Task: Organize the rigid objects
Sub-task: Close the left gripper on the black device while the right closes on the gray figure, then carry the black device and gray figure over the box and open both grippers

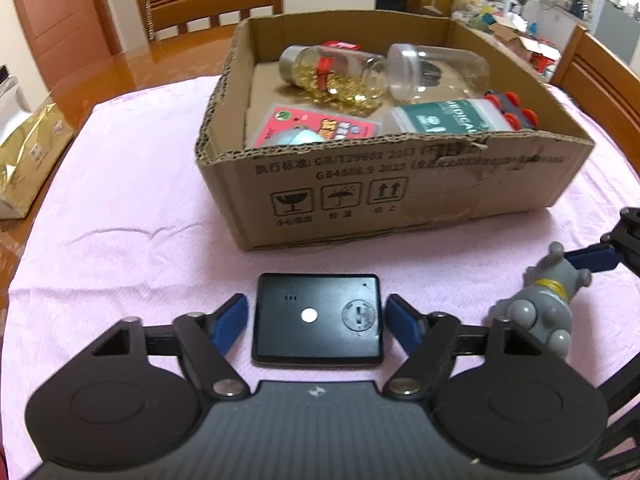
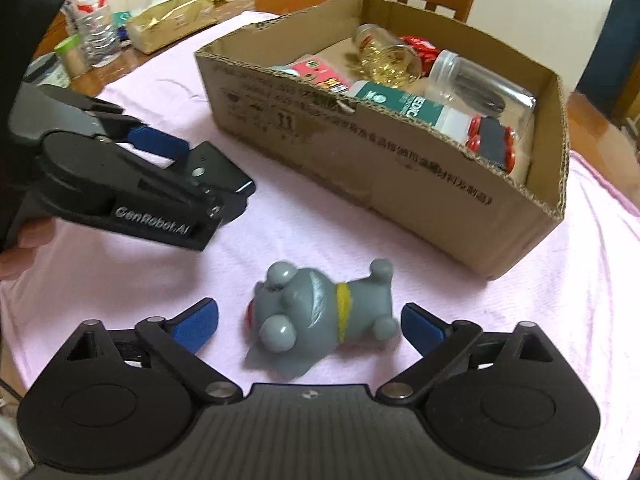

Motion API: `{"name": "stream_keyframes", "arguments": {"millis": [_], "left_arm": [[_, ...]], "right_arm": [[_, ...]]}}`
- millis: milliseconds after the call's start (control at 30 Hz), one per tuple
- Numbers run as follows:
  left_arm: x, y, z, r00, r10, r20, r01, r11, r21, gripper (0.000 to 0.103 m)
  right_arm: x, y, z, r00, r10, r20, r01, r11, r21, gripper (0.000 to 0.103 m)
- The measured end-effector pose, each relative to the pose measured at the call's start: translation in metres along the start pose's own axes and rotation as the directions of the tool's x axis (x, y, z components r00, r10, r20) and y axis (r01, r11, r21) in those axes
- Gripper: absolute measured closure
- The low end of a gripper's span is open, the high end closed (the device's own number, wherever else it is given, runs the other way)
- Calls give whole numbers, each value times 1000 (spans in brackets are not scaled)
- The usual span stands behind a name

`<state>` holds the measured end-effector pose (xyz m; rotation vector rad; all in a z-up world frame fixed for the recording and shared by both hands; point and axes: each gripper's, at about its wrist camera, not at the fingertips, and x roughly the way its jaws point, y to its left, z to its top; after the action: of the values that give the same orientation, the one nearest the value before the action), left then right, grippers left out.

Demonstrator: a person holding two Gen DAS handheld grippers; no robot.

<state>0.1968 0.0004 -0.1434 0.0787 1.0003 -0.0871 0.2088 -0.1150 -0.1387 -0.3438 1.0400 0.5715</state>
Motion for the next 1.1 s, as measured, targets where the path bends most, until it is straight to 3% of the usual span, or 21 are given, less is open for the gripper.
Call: {"name": "stream_keyframes", "arguments": {"millis": [200,333,733,1100], "left_arm": [[-1,-2,-2,1000,13,-6,-13,999,-52,21],[-3,-5,-2,1000,8,-3,-8,999,-44,31],[-7,-4,2,997,-49,-55,50,999,15,33],[-53,-5,20,988,-138,-70,147,977,154,34]], "right_arm": [[8,2,3,1000,-29,-5,29,999,20,19],[14,6,6,999,-49,1,49,998,29,25],[5,2,9,999,-42,-11,42,998,40,27],[-30,-10,21,1000,-9,18,8,999,54,27]]}}
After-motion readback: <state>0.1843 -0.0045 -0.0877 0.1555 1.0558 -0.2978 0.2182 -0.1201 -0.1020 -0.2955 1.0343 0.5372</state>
